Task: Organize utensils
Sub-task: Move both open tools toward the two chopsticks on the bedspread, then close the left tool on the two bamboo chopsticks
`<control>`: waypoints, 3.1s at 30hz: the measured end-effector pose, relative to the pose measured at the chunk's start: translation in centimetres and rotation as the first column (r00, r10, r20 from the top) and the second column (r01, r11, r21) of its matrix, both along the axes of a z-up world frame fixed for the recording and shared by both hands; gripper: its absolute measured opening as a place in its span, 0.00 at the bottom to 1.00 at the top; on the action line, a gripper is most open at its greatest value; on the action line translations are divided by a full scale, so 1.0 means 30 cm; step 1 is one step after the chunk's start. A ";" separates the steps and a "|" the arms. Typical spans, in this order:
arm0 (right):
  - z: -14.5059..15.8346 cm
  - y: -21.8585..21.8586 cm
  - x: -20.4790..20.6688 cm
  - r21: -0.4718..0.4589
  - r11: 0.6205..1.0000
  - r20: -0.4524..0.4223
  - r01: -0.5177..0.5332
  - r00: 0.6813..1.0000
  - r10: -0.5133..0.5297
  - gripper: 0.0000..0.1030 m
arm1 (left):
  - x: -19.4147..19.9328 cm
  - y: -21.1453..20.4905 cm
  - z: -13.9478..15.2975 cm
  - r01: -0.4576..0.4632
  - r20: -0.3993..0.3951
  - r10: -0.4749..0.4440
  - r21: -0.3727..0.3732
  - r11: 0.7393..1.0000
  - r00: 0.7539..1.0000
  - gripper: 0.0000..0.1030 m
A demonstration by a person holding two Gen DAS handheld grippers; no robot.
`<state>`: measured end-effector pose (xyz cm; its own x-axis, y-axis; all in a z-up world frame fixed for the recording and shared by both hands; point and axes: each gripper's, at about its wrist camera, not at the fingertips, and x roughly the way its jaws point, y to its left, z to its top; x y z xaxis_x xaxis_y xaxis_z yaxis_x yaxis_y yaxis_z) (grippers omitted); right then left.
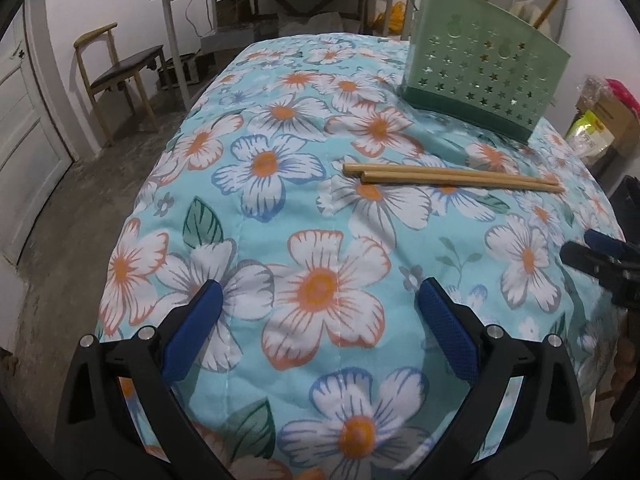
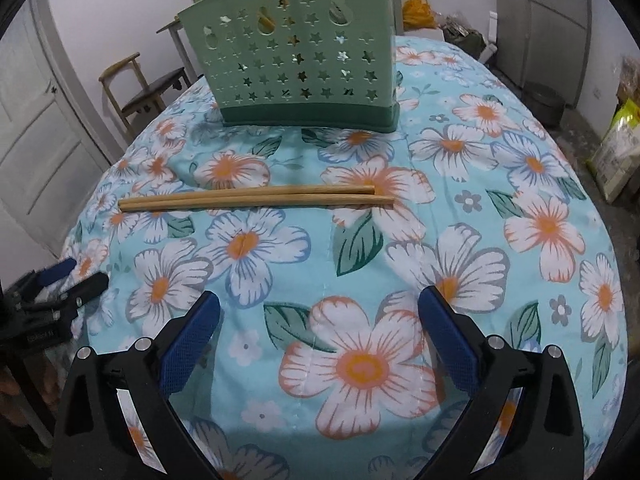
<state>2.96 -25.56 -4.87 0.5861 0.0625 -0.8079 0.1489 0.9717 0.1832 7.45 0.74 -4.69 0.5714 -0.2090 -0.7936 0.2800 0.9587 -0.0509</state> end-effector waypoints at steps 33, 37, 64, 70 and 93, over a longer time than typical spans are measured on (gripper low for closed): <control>-0.001 -0.107 -0.040 0.257 0.966 0.096 0.033 0.994 -0.059 0.94 | 0.199 0.000 0.016 -0.066 -0.142 -0.007 -0.503 0.862 0.990 0.43; 0.000 -0.108 -0.042 0.256 0.966 0.098 0.036 0.993 -0.063 0.94 | 0.207 -0.003 0.010 -0.081 -0.136 0.014 -0.501 0.862 0.991 0.39; 0.001 -0.137 -0.043 0.325 0.944 0.087 0.050 0.993 -0.082 0.94 | 0.010 0.074 0.057 0.022 -0.131 -0.091 -0.454 0.891 0.987 0.06; 0.003 -0.138 -0.041 0.335 0.941 0.080 0.054 0.993 -0.086 0.94 | -0.044 0.074 0.095 0.096 -0.034 -0.119 -0.390 0.916 0.992 0.08; 0.050 -0.233 -0.097 0.414 0.910 0.126 0.029 0.988 -0.089 0.89 | 0.003 -0.420 0.155 0.601 0.057 -0.599 -0.009 0.799 0.799 0.24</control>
